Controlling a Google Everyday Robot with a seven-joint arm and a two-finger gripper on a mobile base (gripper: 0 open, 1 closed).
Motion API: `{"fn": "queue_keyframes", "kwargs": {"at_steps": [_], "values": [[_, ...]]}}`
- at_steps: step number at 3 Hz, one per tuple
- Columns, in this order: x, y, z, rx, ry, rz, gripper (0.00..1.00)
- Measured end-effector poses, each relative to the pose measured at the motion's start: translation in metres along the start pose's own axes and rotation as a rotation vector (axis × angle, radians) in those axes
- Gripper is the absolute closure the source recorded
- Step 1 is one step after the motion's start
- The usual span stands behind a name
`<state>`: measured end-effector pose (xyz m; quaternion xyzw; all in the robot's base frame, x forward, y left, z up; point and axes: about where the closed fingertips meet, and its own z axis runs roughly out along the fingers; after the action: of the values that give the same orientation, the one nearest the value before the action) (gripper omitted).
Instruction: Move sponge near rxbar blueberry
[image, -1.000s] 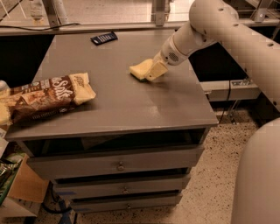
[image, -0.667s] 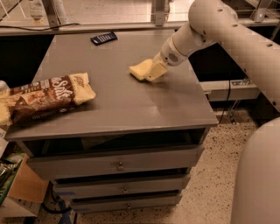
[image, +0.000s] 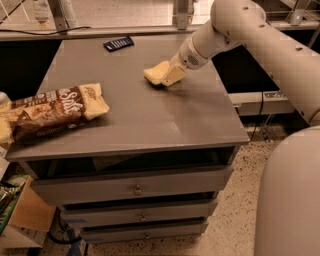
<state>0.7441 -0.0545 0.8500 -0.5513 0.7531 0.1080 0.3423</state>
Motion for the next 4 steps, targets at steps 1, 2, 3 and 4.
{"fn": "queue_keyframes", "kwargs": {"at_steps": [1,2,3,4], "values": [[-0.033,-0.044,-0.004,0.097,-0.069,-0.043,1.00],[-0.033,-0.044,-0.004,0.096,-0.069,-0.043,1.00],[-0.036,-0.046,0.006,0.112,-0.084,-0.035,1.00],[-0.049,-0.066,0.030,0.177,-0.121,-0.011,1.00]]}}
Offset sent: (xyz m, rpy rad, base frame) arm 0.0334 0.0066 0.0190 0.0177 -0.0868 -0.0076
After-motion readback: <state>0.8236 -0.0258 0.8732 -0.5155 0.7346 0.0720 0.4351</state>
